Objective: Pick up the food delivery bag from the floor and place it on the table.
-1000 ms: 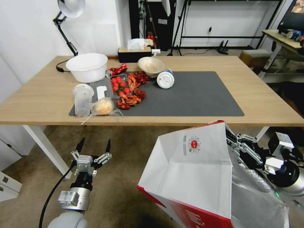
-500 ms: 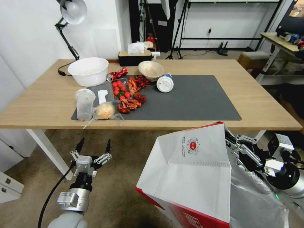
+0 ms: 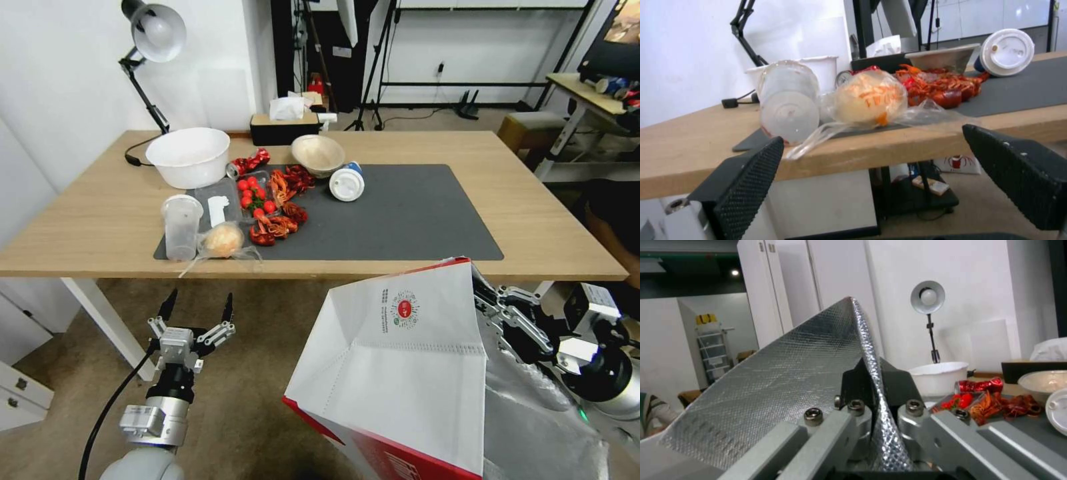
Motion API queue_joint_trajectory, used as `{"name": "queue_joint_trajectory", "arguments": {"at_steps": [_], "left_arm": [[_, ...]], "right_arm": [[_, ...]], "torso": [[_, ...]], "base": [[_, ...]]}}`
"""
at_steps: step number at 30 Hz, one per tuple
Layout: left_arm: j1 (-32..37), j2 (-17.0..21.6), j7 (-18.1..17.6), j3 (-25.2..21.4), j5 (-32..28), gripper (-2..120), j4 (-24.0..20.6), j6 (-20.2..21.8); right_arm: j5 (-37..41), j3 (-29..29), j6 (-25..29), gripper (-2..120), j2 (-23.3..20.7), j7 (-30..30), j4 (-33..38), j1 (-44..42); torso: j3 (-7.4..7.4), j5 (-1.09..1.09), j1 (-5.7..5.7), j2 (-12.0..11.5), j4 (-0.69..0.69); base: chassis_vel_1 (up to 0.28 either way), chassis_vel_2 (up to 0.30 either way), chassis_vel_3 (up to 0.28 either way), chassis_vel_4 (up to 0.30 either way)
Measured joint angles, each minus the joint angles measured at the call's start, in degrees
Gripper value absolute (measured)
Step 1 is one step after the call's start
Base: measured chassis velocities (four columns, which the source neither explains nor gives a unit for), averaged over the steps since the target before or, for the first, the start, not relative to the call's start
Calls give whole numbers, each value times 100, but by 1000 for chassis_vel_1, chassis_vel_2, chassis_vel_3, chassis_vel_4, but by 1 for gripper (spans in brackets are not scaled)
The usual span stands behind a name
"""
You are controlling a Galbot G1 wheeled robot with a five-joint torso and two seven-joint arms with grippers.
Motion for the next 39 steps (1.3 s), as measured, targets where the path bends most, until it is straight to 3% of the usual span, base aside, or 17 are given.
{"name": "queue_joint_trajectory", "arguments": {"at_steps": [21, 39], "left_arm": [[-9, 24, 106, 47, -122, 100, 13, -139], [-39, 24, 84, 57, -98, 100, -25, -136]], "right_arm": [[-15, -17, 7, 0, 30, -2, 6, 3], [23, -14, 7, 0, 1, -17, 9, 32]], "torso": [[310, 0, 242, 552, 0], [317, 0, 250, 569, 0]], "base": [[0, 0, 0, 0], [0, 0, 0, 0]]}}
